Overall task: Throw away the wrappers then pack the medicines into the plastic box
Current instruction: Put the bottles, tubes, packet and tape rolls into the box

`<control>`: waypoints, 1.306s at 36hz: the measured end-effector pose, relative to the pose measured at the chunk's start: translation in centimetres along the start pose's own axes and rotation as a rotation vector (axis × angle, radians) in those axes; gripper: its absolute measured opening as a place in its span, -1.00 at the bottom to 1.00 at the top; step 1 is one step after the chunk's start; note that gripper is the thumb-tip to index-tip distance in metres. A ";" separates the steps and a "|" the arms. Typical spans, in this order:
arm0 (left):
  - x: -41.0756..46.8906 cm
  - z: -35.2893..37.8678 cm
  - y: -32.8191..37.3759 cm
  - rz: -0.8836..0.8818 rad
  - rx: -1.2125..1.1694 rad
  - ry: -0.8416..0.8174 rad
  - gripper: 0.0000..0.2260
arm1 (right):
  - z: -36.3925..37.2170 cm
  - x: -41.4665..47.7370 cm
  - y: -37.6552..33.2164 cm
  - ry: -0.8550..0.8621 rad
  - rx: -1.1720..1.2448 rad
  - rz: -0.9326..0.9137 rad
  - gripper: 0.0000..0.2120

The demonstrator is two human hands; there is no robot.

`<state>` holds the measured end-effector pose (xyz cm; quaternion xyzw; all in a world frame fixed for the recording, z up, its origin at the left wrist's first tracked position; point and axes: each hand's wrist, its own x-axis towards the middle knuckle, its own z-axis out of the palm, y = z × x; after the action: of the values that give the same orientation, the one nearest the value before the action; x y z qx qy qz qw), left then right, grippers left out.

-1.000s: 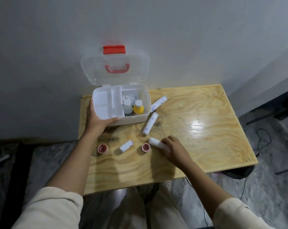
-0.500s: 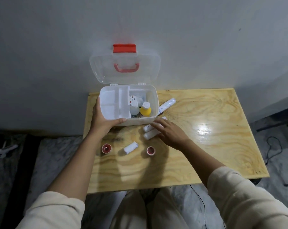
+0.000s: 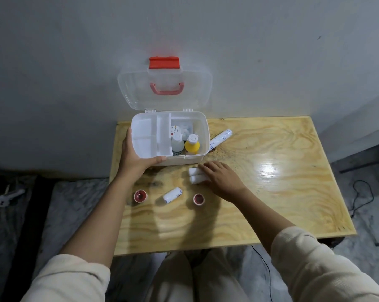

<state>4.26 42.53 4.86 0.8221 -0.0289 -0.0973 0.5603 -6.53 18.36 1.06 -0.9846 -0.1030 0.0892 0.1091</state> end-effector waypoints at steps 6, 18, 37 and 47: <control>-0.1 0.1 0.1 -0.001 -0.014 -0.003 -0.03 | -0.2 0.0 -0.3 0.018 0.014 0.012 -0.51; 0.4 0.0 -0.4 0.023 -0.011 -0.013 -0.03 | 0.0 0.3 -1.6 0.006 0.032 0.064 -0.57; 0.6 0.3 0.5 0.010 -0.016 0.001 -0.07 | -10.0 0.1 -7.5 0.771 1.167 0.308 -0.57; 0.3 0.3 1.1 0.004 -0.017 -0.003 -0.10 | -8.1 3.2 -9.6 0.995 1.275 0.562 -0.69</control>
<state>4.53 41.78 5.69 0.8171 -0.0306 -0.0977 0.5673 -3.63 26.65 10.58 -0.6488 0.2745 -0.2887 0.6483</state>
